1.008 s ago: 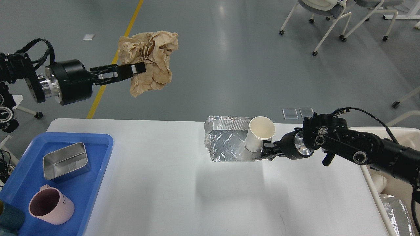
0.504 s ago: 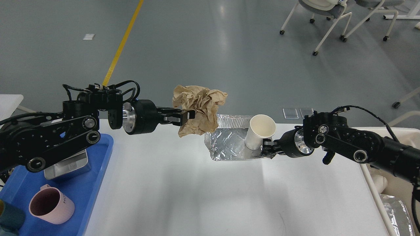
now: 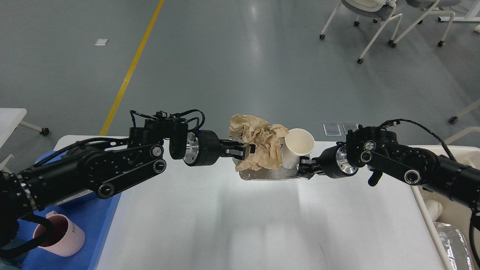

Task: Tidy desktop
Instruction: 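Release the paper into the foil tray and raise the left gripper, then carry the foil tray with the right gripper into the white bin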

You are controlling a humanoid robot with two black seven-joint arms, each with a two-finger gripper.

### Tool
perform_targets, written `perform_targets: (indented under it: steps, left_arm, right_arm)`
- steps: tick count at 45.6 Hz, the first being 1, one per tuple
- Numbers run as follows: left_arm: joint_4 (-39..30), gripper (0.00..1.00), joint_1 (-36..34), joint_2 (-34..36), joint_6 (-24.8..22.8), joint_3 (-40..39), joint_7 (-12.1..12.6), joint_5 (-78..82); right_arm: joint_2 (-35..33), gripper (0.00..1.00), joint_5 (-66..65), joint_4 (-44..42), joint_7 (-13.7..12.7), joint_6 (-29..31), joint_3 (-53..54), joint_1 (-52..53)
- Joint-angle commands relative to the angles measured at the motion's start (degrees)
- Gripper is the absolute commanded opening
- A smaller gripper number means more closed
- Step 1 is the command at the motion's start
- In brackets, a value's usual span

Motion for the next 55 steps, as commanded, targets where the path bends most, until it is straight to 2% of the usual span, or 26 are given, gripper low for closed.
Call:
perform_targets:
  steps: [1, 7, 11, 13, 18, 23, 30, 35, 44, 55]
  left_arm:
    - [3.2, 0.50, 0.0, -4.6, 0.8, 0.0, 0.0, 0.0]
    - [3.3, 0.80, -0.1, -5.2, 1.1, -0.1, 0.0, -0.2]
    - [3.1, 0.93, -0.1, -4.3, 1.0, -0.6, -0.1, -1.0]
    - [2.8, 0.96, -0.1, -4.0, 0.8, -1.1, -0.1, -1.2]
    - [2.0, 0.97, 0.0, -1.1, 0.4, -1.5, -0.1, -1.2]
    - [-2.1, 0.97, 0.6, 2.7, 0.3, -3.5, -0.1, -2.2]
    - [-7.2, 0.97, 2.3, 9.2, 0.3, -11.0, -0.1, -10.2]
    - [-8.1, 0.97, 4.9, 14.0, 0.4, -17.5, 0.0, -17.4]
    - [-7.9, 0.97, 16.8, 19.5, 1.3, -31.4, 0.0, -31.5]
    - [-6.1, 0.97, 34.6, 17.8, 4.2, -54.6, -0.1, -47.9]
  right_arm:
    - [0.0, 0.00, 0.0, 0.0, 0.0, 0.0, 0.4, 0.0]
    - [-0.1, 0.00, 0.0, 0.4, 0.0, 0.0, 0.5, -0.1]
    - [-0.8, 0.00, 0.0, 0.4, 0.1, 0.0, 0.7, -0.2]
    - [-1.0, 0.00, 0.0, 0.4, 0.1, 0.0, 0.8, -0.4]
    - [-1.4, 0.00, 0.1, 0.3, 0.3, 0.0, 1.5, -0.8]
    - [-1.6, 0.00, 0.9, 0.4, 0.2, 0.0, 3.3, -1.8]
    - [-2.3, 0.00, 1.2, 0.4, 0.2, 0.0, 3.3, -2.8]
    - [-3.4, 0.00, 1.2, 0.4, 0.2, 0.0, 3.7, -3.3]
    - [-5.6, 0.00, 1.3, 0.4, 0.3, 0.0, 6.2, -4.7]
    - [-9.1, 0.00, 2.9, 0.2, 0.2, 0.0, 11.7, -7.4]
